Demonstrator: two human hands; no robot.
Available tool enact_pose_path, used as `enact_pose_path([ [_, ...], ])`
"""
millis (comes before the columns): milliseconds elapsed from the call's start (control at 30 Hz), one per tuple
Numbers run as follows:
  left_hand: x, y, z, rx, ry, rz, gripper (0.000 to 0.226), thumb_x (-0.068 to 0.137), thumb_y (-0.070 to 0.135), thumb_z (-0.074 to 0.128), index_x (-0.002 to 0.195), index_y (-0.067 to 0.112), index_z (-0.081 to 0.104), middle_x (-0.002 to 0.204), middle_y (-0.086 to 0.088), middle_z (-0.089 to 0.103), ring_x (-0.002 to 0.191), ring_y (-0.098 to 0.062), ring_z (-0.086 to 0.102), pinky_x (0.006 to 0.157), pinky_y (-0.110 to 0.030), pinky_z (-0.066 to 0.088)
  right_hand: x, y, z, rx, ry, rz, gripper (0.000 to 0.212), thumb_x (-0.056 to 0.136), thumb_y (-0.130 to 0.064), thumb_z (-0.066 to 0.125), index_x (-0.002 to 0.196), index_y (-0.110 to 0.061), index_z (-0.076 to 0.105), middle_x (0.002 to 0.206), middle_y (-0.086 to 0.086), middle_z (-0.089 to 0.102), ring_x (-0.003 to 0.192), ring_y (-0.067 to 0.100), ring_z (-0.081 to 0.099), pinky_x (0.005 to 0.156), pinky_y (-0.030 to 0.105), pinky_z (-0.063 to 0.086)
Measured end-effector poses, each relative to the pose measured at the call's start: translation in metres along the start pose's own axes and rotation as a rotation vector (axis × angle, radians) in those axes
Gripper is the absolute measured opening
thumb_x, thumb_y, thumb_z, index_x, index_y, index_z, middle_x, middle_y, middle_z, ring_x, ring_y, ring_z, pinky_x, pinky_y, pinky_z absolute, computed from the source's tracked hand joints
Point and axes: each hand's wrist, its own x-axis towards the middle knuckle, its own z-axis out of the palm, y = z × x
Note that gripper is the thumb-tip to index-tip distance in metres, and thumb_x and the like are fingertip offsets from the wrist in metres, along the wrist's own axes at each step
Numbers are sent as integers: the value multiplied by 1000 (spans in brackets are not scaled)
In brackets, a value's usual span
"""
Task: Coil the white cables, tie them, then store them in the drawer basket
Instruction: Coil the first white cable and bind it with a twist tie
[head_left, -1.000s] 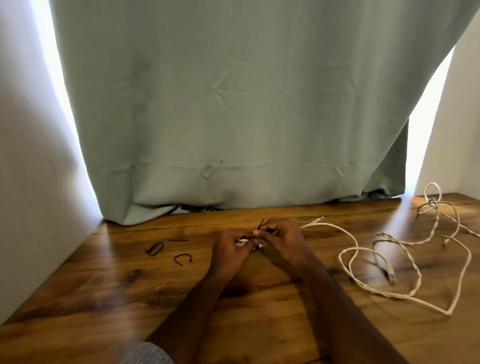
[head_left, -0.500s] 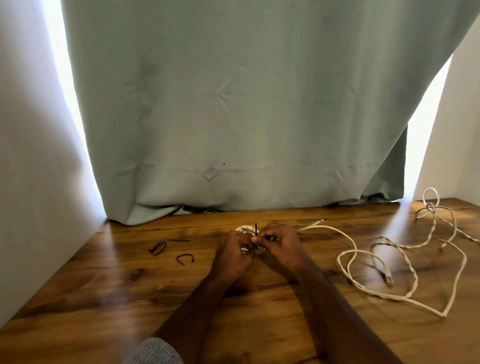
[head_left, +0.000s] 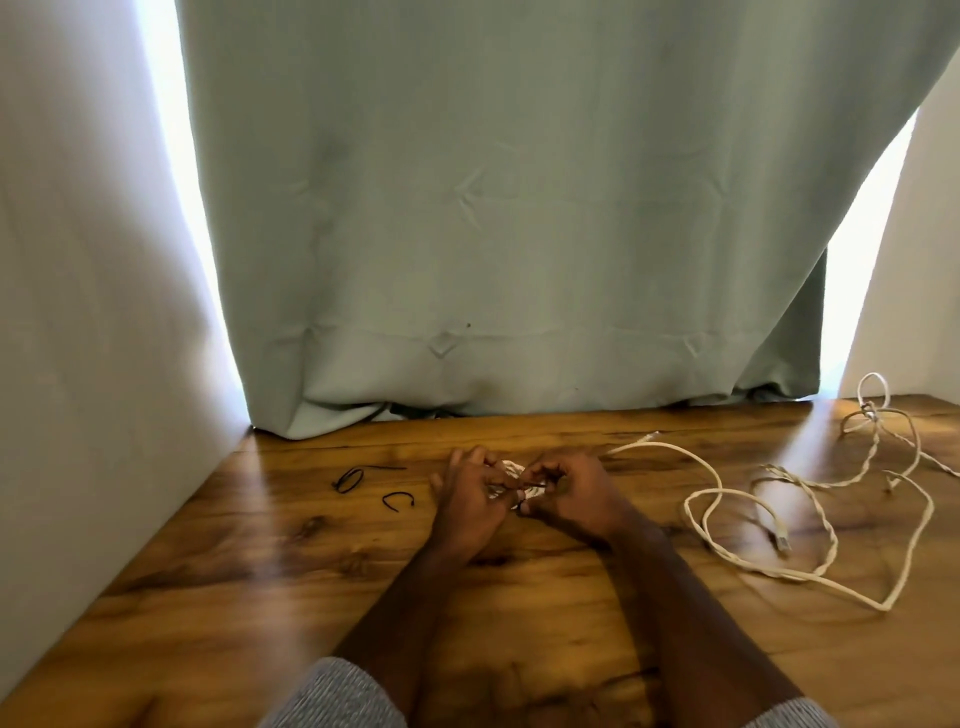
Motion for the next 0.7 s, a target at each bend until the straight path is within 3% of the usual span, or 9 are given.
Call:
enact_pose_path([
  [167,-16,-1,-14,62,33,92,13,81,37,75,93,33,77,100,23,51,112,-7,42,85,-35,21,-3,-10,8,-74,-15,-57,22,70,-22,89,88,-25,77,82,-8,73,74,7,65,61,18,47],
  [367,-29,-2,-33,89,104,187,17,86,33,68,100,32,76,105,11,64,109,-13,50,85,-36,24,-7,-27,16,-74,24,-105,15,76,-20,86,90,-20,80,77,-12,72,66,-4,63,57,11,43],
  [533,-40,-9,-54,-16,149,157,10,85,29,72,94,29,76,101,15,71,105,-11,56,89,-44,35,-4,-41,22,-89,11,-166,13,80,-24,83,83,-35,77,83,-18,73,82,4,67,74,26,55],
  [700,-57,-35,-101,51,156,192,18,86,25,73,104,27,74,108,15,68,107,-4,52,94,-37,40,3,-55,48,-141,-7,-184,29,81,-22,82,75,-47,69,92,-16,71,90,3,63,82,34,57],
])
